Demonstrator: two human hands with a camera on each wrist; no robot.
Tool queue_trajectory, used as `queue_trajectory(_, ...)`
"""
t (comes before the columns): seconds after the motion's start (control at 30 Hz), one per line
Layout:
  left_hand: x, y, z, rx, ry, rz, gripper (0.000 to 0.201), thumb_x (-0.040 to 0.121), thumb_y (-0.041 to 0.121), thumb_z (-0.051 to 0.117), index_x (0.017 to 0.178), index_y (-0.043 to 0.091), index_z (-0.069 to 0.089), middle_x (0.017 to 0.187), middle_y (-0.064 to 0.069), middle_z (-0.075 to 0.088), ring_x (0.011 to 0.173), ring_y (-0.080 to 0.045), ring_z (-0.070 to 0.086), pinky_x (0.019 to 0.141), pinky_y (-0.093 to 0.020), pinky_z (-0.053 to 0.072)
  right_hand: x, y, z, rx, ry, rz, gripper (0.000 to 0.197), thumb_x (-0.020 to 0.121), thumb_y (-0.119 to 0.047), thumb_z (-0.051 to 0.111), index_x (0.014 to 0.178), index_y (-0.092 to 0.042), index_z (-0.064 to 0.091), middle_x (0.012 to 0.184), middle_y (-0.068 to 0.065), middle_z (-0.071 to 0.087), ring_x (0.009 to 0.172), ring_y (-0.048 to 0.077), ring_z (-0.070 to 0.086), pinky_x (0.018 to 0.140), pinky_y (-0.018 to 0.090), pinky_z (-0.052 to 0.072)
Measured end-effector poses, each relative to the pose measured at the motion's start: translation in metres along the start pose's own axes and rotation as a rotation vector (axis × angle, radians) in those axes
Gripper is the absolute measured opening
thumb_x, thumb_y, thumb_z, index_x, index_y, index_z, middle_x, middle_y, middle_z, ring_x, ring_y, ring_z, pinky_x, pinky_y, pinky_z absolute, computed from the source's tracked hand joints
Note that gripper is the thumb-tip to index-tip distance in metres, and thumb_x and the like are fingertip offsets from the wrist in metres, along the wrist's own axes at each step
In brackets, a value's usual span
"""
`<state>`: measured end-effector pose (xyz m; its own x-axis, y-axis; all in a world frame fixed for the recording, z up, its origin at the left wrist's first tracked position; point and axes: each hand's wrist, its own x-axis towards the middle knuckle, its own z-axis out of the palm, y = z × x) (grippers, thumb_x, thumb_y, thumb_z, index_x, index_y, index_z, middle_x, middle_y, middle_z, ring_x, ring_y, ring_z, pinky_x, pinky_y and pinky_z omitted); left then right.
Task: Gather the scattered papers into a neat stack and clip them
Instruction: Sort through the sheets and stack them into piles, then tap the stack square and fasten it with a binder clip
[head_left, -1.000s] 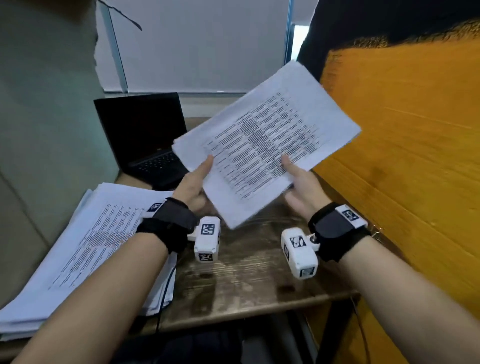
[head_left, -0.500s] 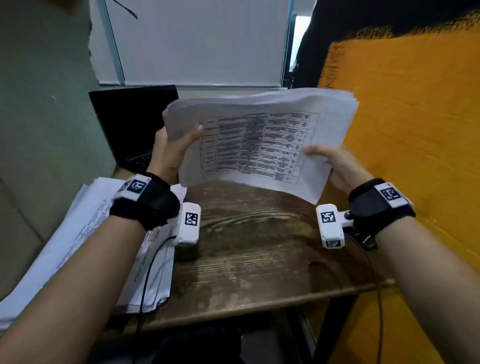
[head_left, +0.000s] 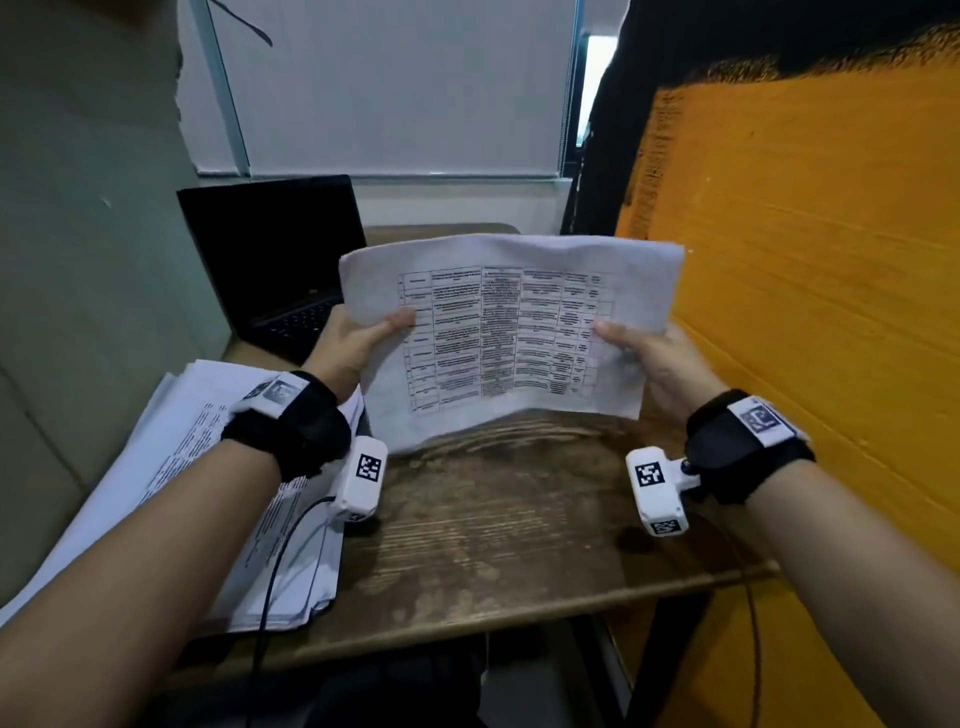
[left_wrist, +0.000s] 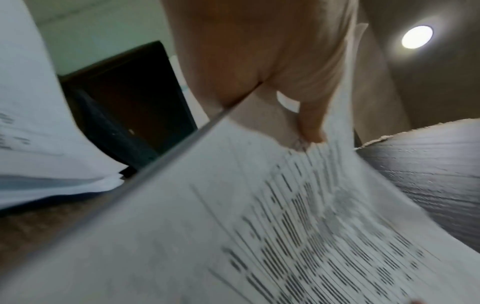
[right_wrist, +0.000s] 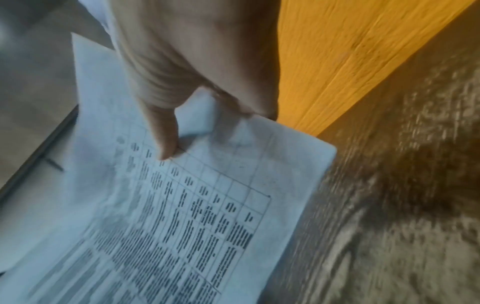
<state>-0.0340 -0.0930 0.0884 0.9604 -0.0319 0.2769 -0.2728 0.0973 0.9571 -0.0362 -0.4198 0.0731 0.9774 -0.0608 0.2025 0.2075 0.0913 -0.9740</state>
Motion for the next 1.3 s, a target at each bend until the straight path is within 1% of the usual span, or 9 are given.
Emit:
queue_trajectory(0.2, 0.012, 0.001, -0.001, -0.066, 0.389, 0.071, 0.006, 0.088, 0.006, 0.065, 0.093, 0.01, 0.063, 0.079, 0.008, 0.073, 0.071, -0.003, 0.069, 0.073, -0.026, 0.056, 0.004, -0.001, 0.012, -0.326, 0.256, 0.079, 0.073, 0.08, -0.043, 0.074, 0.139, -0.012, 0.042, 0.13, 0.006, 0.053, 0.112, 0.021, 0.055, 0.094, 0.036, 0.046)
queue_trajectory(0.3, 0.001, -0.008, -0.004, -0.189, 0.457, -0.035, 0.027, 0.089, 0.009, 0.064, 0.114, 0.0, 0.06, 0.112, -0.013, 0.067, 0.1, -0.026, 0.066, 0.092, -0.042, 0.052, -0.006, 0.008, 0.046, -0.009, -0.055, 0.404, 0.099, 0.066, -0.052, 0.079, 0.145, -0.012, 0.033, 0.14, 0.016, 0.045, 0.123, 0.035, 0.053, 0.1, 0.047, 0.047)
queue_trajectory(0.47, -0.016, -0.02, -0.012, -0.195, 0.328, -0.303, 0.022, 0.092, 0.008, 0.059, 0.114, 0.006, 0.061, 0.11, -0.011, 0.067, 0.092, -0.028, 0.066, 0.084, -0.045, 0.054, -0.015, 0.03, 0.114, 0.167, -0.068, 0.493, 0.011, 0.09, -0.008, 0.064, 0.101, -0.008, 0.063, 0.088, 0.007, 0.072, 0.078, 0.019, 0.069, 0.068, 0.03, 0.059)
queue_trajectory(0.6, -0.02, -0.011, -0.066, 0.299, 0.332, -0.34, 0.011, 0.087, 0.004, 0.059, 0.088, 0.01, 0.05, 0.081, -0.014, 0.053, 0.057, -0.003, 0.06, 0.055, -0.02, 0.041, -0.017, 0.044, 0.114, 0.029, 0.001, 0.544, 0.019, 0.092, 0.008, 0.053, 0.1, -0.008, 0.058, 0.082, 0.007, 0.062, 0.073, 0.02, 0.059, 0.057, 0.032, 0.054)
queue_trajectory(0.73, -0.028, -0.013, -0.128, 0.804, 0.454, -0.486, 0.08, 0.07, 0.031, 0.068, 0.138, 0.003, 0.038, 0.142, -0.021, 0.042, 0.129, -0.03, 0.046, 0.103, -0.036, 0.041, -0.029, 0.05, 0.102, -0.262, 0.032, 0.617, 0.019, 0.095, 0.007, 0.047, 0.084, -0.008, 0.05, 0.071, 0.007, 0.048, 0.063, 0.018, 0.047, 0.051, 0.035, 0.047)
queue_trajectory(0.87, -0.037, -0.034, -0.158, 0.908, 0.435, -0.578, 0.11, 0.059, 0.032, 0.066, 0.152, 0.012, 0.01, 0.153, -0.016, 0.028, 0.137, -0.031, 0.035, 0.11, -0.043, 0.036, -0.033, 0.052, 0.095, -0.343, 0.049, 0.596, 0.018, 0.095, 0.011, 0.043, 0.091, -0.003, 0.054, 0.072, 0.009, 0.052, 0.063, 0.022, 0.05, 0.055, 0.035, 0.045)
queue_trajectory(1.07, -0.056, -0.022, -0.135, 1.234, 0.289, -0.87, 0.093, 0.075, 0.024, 0.07, 0.146, 0.001, 0.016, 0.138, -0.023, 0.043, 0.128, -0.037, 0.042, 0.091, -0.034, 0.046, -0.036, 0.051, 0.081, -0.368, 0.051, 0.607, 0.031, 0.093, 0.011, 0.045, 0.123, 0.007, 0.054, 0.109, 0.025, 0.064, 0.082, 0.03, 0.055, 0.06, 0.036, 0.048)
queue_trajectory(1.2, -0.058, -0.019, -0.119, 1.364, 0.101, -0.861, 0.062, 0.085, 0.034, 0.065, 0.135, 0.002, 0.047, 0.136, -0.017, 0.052, 0.125, -0.029, 0.051, 0.097, -0.03, 0.043, -0.043, 0.046, 0.072, -0.337, 0.111, 0.585, 0.014, 0.096, 0.008, 0.043, 0.097, 0.002, 0.055, 0.078, 0.014, 0.051, 0.064, 0.022, 0.046, 0.05, 0.031, 0.042)
queue_trajectory(1.3, -0.055, -0.014, -0.106, 1.418, -0.038, -0.874, 0.031, 0.09, 0.035, 0.058, 0.103, 0.01, 0.068, 0.119, -0.017, 0.063, 0.107, -0.028, 0.059, 0.09, -0.029, 0.043, -0.04, 0.037, 0.059, -0.131, 0.186, 0.509, 0.024, 0.096, 0.015, 0.035, 0.09, 0.005, 0.056, 0.095, 0.016, 0.058, 0.051, 0.024, 0.058, 0.039, 0.03, 0.047)
